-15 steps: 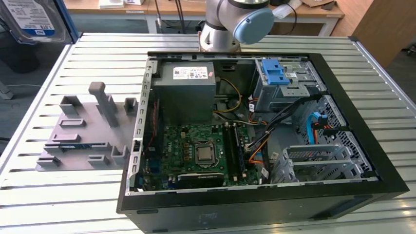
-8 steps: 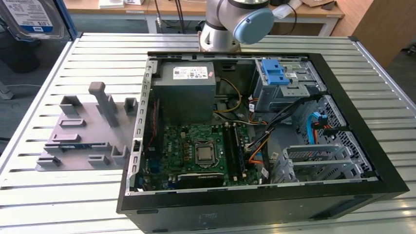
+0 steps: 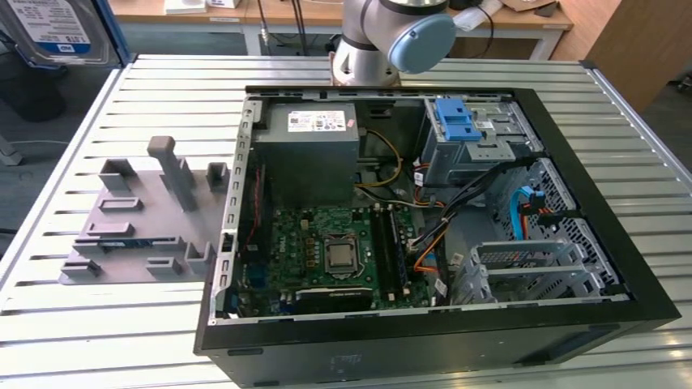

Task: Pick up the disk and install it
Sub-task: 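Pick up the disk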

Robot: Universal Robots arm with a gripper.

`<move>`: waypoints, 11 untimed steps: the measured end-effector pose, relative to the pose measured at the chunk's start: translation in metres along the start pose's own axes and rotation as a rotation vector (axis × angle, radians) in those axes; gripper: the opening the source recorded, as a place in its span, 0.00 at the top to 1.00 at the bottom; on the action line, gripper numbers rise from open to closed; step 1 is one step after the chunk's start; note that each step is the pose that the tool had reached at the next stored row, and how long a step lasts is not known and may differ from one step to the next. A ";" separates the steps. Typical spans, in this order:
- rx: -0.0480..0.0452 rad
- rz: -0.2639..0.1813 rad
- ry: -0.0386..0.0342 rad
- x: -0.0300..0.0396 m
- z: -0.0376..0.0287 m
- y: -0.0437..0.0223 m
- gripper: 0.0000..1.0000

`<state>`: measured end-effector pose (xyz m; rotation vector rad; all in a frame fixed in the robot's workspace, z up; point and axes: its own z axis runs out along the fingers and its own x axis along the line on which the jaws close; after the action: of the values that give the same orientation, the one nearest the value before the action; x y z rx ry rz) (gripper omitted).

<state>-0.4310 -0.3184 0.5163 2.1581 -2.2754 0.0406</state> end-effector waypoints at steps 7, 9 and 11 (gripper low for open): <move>0.0001 0.000 0.0000 -0.0004 0.0002 -0.0078 0.64; 0.0000 0.000 0.0000 -0.0005 0.0002 -0.0103 0.64; -0.0001 0.000 0.0000 -0.0007 0.0001 -0.0135 0.64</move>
<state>-0.4175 -0.3184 0.5163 2.1579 -2.2754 0.0405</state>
